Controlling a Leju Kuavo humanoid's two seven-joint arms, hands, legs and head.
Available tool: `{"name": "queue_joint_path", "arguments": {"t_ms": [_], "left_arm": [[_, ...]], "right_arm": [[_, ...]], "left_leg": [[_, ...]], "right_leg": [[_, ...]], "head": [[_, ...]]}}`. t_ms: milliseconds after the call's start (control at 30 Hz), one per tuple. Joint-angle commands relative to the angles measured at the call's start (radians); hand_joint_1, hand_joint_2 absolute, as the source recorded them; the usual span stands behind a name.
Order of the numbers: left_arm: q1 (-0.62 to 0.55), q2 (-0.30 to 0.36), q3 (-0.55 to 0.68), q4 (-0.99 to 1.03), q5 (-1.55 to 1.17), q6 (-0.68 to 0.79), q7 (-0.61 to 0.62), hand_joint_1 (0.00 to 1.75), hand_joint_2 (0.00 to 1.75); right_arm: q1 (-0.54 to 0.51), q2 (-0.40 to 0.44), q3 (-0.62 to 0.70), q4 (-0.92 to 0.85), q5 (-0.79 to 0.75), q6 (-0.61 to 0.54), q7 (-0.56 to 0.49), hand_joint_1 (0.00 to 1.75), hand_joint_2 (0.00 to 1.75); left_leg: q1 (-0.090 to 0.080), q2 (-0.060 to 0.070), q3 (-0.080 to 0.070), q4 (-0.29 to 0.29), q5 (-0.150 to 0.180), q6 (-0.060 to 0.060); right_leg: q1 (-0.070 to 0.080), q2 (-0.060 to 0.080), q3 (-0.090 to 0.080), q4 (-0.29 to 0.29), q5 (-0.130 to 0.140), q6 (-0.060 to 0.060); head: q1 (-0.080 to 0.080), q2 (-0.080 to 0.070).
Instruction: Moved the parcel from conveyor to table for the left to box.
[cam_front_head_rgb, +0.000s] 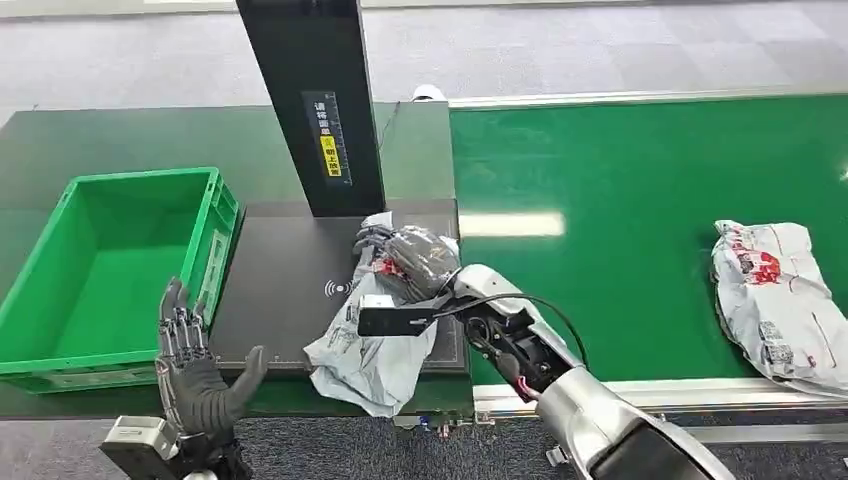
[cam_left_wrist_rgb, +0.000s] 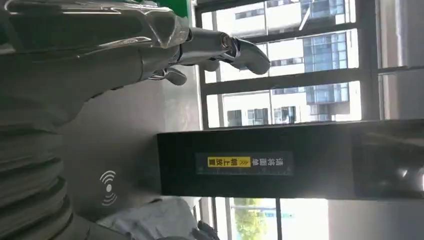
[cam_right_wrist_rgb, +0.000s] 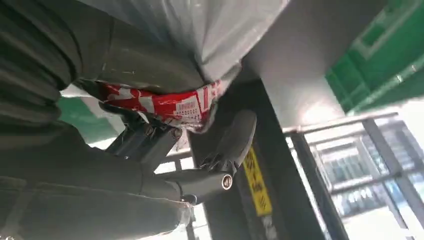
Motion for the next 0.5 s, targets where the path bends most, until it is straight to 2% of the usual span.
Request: {"name": "queue_joint_path", "arguments": {"t_ms": [33, 167, 433, 500], "left_arm": [[-0.064, -0.008, -0.007, 0.133, 0.000, -0.044, 0.030, 0.00, 1.75], [-0.061, -0.005, -0.013, 0.146, -0.007, -0.038, 0.024, 0.00, 1.75], [-0.058, -0.007, -0.023, 0.163, -0.011, -0.039, 0.024, 0.00, 1.75], [-0.053, -0.009, -0.017, 0.157, -0.015, -0.038, 0.023, 0.00, 1.75]], "right_arm": [[-0.073, -0.014, 0.132, 0.206, 0.017, 0.126, 0.082, 1.75, 1.75], [-0.060, -0.042, 0.119, 0.185, 0.007, 0.108, 0.070, 1.75, 1.75], [-0.048, -0.038, 0.123, 0.172, 0.013, 0.101, 0.068, 1.75, 1.75], [-0.042, -0.038, 0.100, 0.160, 0.011, 0.041, 0.076, 1.75, 1.75]], "left_leg": [[0.000, -0.002, 0.004, -0.002, 0.000, 0.004], [0.000, -0.004, 0.003, -0.002, 0.001, 0.003], [0.000, -0.003, 0.003, -0.001, 0.000, 0.004], [0.000, -0.003, 0.003, -0.002, 0.001, 0.003]], "right_leg": [[0.001, -0.003, 0.005, -0.003, 0.000, -0.004], [0.001, -0.004, 0.004, -0.003, 0.000, -0.004], [0.001, -0.004, 0.004, -0.003, 0.000, -0.004], [0.001, -0.004, 0.004, -0.003, 0.000, -0.004]], "head": [[0.000, 0.000], [0.000, 0.000], [0.000, 0.000], [0.000, 0.000]]}}
